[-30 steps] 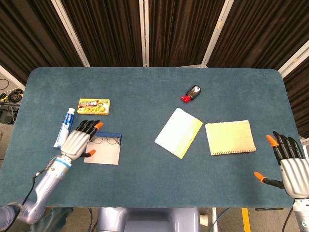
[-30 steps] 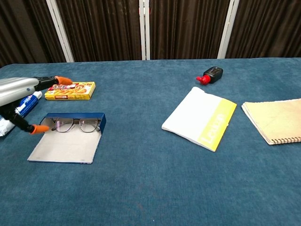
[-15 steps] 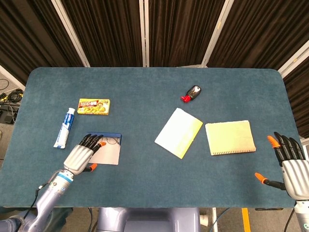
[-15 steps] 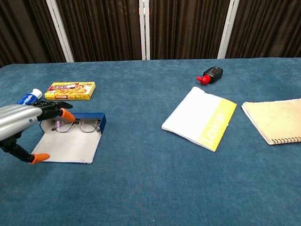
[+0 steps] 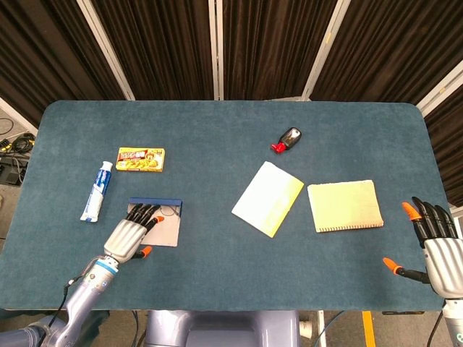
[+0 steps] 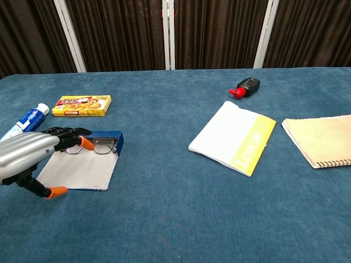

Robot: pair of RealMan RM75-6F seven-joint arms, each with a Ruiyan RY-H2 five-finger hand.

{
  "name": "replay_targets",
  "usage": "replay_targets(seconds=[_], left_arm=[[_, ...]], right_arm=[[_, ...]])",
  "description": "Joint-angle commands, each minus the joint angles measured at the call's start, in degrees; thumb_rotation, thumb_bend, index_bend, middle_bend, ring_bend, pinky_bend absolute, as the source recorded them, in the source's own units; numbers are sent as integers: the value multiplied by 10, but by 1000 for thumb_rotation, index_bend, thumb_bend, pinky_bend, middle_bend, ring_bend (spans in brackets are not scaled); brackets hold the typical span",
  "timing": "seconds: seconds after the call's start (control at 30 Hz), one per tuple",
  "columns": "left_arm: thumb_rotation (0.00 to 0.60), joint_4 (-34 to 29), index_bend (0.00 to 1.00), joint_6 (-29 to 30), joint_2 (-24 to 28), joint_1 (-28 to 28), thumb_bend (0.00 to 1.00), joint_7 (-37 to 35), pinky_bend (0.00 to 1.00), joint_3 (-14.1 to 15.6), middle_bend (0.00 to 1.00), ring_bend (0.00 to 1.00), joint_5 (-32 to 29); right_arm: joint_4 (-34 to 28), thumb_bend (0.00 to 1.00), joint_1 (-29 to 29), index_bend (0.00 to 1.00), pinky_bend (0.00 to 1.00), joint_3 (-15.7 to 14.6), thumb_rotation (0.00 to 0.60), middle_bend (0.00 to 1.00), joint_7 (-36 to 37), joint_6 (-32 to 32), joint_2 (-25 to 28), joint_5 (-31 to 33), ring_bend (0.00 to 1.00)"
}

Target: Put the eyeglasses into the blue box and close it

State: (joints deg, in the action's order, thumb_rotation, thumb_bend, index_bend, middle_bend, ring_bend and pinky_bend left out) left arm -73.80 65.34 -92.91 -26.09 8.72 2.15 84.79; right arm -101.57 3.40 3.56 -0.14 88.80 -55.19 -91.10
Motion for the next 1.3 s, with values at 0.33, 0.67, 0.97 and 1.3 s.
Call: replay_targets(seconds=[0.33, 0.67, 0.97, 1.3], left_arm=[[600, 26, 186, -8, -14, 2, 290, -15, 0, -6, 0, 0, -4], [600, 42, 186, -12, -26, 2, 291, -20, 0, -8, 0, 0, -4], [600, 57, 186, -23, -33, 2, 299, -25, 0, -11, 0, 0, -10], [600, 59, 201, -23, -32, 3, 519, -31, 0, -9, 0, 0, -4]], right_arm=[[0, 0, 0, 13, 0, 0, 600, 0, -1, -1, 0, 1, 0], [1, 0, 0, 13, 0, 0, 600, 0, 1, -1, 0, 1, 0], [1, 0, 1, 13, 0, 1, 600, 0, 1, -2, -1, 1, 0], [1, 0, 0, 13, 0, 1, 600, 0, 3, -1, 0, 1, 0]])
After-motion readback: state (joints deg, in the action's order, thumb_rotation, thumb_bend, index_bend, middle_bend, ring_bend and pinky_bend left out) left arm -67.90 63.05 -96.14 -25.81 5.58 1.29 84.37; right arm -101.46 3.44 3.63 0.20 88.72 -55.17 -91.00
